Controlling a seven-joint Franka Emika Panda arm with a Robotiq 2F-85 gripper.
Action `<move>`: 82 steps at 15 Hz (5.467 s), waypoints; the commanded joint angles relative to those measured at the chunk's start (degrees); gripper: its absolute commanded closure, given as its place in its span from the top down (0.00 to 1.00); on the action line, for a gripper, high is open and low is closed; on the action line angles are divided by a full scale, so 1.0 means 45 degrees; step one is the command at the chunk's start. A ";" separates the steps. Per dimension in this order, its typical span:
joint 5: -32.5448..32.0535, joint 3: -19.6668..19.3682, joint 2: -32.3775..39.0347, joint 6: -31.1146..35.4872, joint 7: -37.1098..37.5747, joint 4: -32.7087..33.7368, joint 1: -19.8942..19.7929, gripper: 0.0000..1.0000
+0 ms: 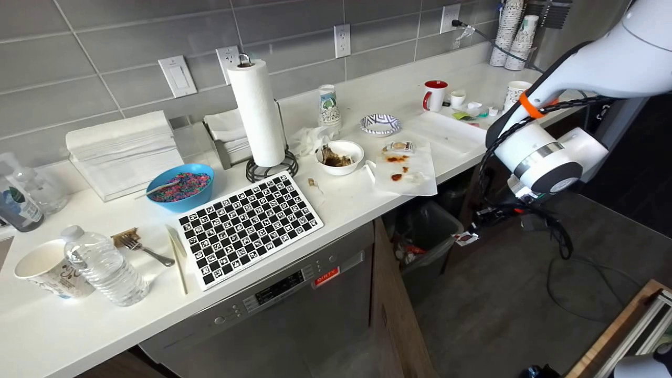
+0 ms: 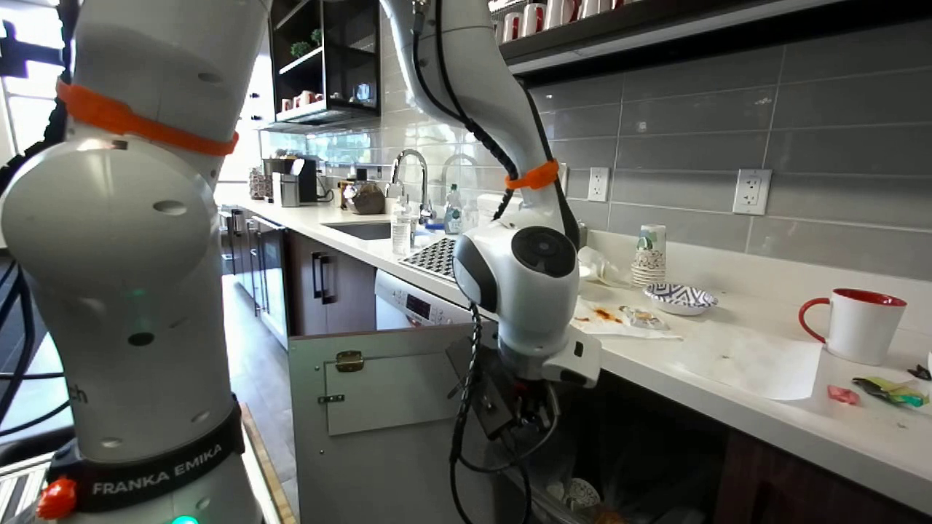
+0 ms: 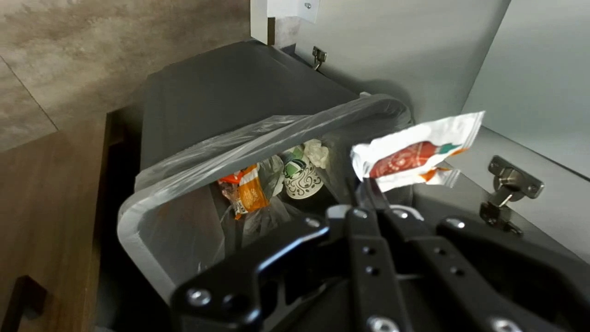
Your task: Pick up the sachet on the napkin and put it inside the bin
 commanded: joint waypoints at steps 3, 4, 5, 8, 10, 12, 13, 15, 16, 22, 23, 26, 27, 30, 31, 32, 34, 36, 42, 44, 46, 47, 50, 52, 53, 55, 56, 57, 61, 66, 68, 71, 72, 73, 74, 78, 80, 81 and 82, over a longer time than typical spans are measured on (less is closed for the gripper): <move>0.0170 0.0022 0.0654 0.0000 0.0000 0.0391 0.0000 0.01; 0.0176 0.0023 0.0709 0.0000 0.0000 0.0444 0.0000 0.00; 0.0664 0.0066 0.0776 0.0243 -0.0074 0.0599 0.0041 0.00; 0.2668 0.0293 0.1575 -0.0250 -0.1411 0.1530 -0.0100 0.00; 0.4117 0.0275 0.2153 -0.0493 -0.2662 0.2202 -0.0133 0.00; 0.5112 0.0158 0.2745 -0.0869 -0.3643 0.2737 -0.0160 0.00; 0.5488 0.0100 0.3066 -0.1097 -0.4043 0.2977 -0.0168 0.00; 0.6037 0.0021 0.3768 -0.1560 -0.4513 0.3525 -0.0225 0.00; 0.6291 -0.0004 0.4082 -0.1762 -0.4673 0.3780 -0.0259 0.00; 0.6580 -0.0820 0.5949 -0.2977 -0.4210 0.5414 0.0210 0.00; 0.6612 -0.0865 0.6204 -0.3040 -0.4108 0.5675 0.0193 0.00; 0.6511 -0.0884 0.6847 -0.3272 -0.3577 0.6437 0.0144 0.00; 0.6518 -0.0892 0.7070 -0.3243 -0.3435 0.6708 0.0177 0.00; 0.6773 -0.0861 0.7579 -0.3108 -0.3091 0.7507 0.0269 0.00; 0.6972 -0.0848 0.7749 -0.3097 -0.3016 0.7784 0.0288 0.00; 0.7166 -0.0848 0.7888 -0.3107 -0.3015 0.8002 0.0315 0.00; 0.7455 -0.0843 0.8149 -0.3150 -0.2878 0.8402 0.0345 0.00; 0.7666 -0.0855 0.8388 -0.3171 -0.2775 0.8734 0.0383 0.00; 0.8149 -0.0908 0.8787 -0.3190 -0.2601 0.9286 0.0441 0.33; 0.8267 -0.0922 0.8847 -0.3206 -0.2572 0.9356 0.0438 0.47; 0.8310 -0.0931 0.8820 -0.3206 -0.2493 0.9328 0.0435 0.63; 0.8138 -0.0917 0.8755 -0.3115 -0.2238 0.9247 0.0446 0.69; 0.7209 -0.1000 0.8535 -0.2912 -0.1824 0.8931 0.0613 0.94; 0.6238 -0.1062 0.8243 -0.2737 -0.1392 0.8526 0.0742 1.00; 0.5552 -0.1100 0.8082 -0.2606 -0.1044 0.8286 0.0829 1.00; 0.3605 -0.1179 0.7621 -0.2064 -0.0033 0.7544 0.1119 1.00; 0.2763 -0.1195 0.7376 -0.1794 0.0422 0.7157 0.1239 1.00; 0.1846 -0.1193 0.7127 -0.1516 0.0972 0.6750 0.1353 1.00; -0.1935 -0.1806 0.5850 -0.1049 0.3787 0.4650 0.2442 1.00; -0.5249 -0.3084 0.3860 -0.0530 0.6083 0.2113 0.4151 1.00; -0.5596 -0.3468 0.2903 -0.0258 0.5973 0.1323 0.4727 1.00; -0.6137 -0.3989 0.1418 0.0088 0.5767 0.0272 0.5518 1.00; -0.6402 -0.4162 0.0952 0.0181 0.5818 -0.0032 0.5776 1.00; -0.6744 -0.4347 0.0513 0.0264 0.5872 -0.0343 0.6053 1.00; -0.7171 -0.4539 0.0079 0.0240 0.5882 -0.0619 0.6277 1.00; -1.0144 -0.3169 -0.1879 0.1318 0.7291 -0.1868 0.4874 1.00; -1.0703 -0.4522 -0.2333 0.1650 0.7812 -0.2401 0.6465 1.00; -1.1240 -0.4292 -0.2696 0.2135 0.8285 -0.2727 0.6297 1.00; -1.1577 -0.4439 -0.3089 0.2417 0.8456 -0.2986 0.6423 1.00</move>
